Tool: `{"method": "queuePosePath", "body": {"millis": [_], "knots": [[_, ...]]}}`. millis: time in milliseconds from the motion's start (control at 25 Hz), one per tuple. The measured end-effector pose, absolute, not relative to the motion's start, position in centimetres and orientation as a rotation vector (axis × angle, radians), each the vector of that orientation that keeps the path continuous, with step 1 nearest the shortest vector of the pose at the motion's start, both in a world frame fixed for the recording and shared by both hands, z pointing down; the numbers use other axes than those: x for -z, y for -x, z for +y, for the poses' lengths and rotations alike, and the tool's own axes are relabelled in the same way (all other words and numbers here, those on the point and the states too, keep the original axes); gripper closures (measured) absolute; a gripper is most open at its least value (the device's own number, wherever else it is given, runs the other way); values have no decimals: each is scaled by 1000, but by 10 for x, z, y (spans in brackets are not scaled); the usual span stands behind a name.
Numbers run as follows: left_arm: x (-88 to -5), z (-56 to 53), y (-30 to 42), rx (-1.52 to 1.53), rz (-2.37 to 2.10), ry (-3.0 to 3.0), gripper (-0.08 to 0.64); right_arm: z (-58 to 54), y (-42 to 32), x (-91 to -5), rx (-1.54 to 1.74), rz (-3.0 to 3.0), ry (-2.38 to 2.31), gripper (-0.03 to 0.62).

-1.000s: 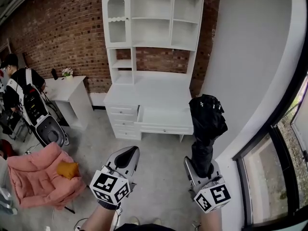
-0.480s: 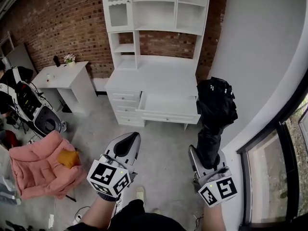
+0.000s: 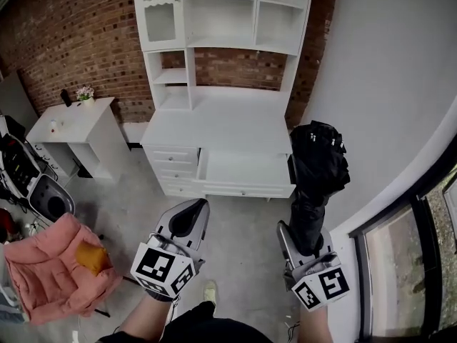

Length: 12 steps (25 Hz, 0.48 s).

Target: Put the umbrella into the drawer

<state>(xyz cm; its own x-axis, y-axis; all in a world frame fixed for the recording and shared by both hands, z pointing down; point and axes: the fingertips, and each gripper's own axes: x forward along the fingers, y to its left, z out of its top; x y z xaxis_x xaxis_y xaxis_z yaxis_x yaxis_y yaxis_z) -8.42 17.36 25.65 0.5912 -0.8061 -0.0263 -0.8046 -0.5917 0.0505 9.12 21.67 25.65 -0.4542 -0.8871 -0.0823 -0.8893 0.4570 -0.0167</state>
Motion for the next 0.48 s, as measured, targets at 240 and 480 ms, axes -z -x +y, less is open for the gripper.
{"method": "queuePosePath", "body": {"millis": [240,480], "knots": [[-262,95,101,86,-1357,-2796,547,149,-69,-261,-22,2577,1656,428],[-266,36,114,87,-1300,-2806,546,97,-51,-266,15,2556,1699,428]]}}
